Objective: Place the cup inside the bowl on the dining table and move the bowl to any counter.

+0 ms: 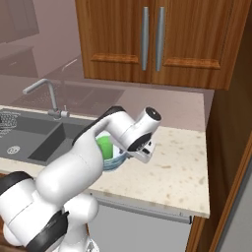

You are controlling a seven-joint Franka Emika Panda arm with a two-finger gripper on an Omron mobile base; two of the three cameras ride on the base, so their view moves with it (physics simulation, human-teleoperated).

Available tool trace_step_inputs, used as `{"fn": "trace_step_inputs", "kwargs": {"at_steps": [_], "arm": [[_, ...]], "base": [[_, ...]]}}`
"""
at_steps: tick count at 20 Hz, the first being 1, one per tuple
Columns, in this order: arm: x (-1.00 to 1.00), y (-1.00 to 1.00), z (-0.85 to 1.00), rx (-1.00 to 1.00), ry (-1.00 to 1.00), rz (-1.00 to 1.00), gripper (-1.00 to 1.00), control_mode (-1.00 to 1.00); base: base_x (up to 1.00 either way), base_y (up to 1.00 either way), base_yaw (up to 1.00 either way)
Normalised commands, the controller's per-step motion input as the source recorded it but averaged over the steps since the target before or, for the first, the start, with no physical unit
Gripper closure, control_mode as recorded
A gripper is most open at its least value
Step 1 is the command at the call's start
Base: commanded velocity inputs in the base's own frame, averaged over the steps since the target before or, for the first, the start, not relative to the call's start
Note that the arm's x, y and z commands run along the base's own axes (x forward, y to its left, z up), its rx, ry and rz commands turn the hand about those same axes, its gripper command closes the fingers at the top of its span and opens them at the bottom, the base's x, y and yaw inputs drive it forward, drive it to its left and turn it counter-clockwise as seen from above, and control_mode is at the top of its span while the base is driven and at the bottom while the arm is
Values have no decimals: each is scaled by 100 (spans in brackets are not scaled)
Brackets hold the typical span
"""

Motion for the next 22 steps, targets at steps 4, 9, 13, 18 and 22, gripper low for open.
{"fn": "trace_step_inputs", "kwargs": {"at_steps": [4, 9, 13, 18, 22], "arm": [[26, 11, -15, 2, 0, -3, 100, -100], [29, 0, -2, 12, 0, -4, 100, -100], [16, 0, -1, 19, 0, -4, 100, -100], [0, 0, -2, 4, 0, 0, 100, -100], [0, 0, -8, 0, 0, 0, 100, -100]], "base": [[0, 0, 0], [0, 0, 0], [0, 0, 0], [0, 0, 0], [0, 0, 0]]}}
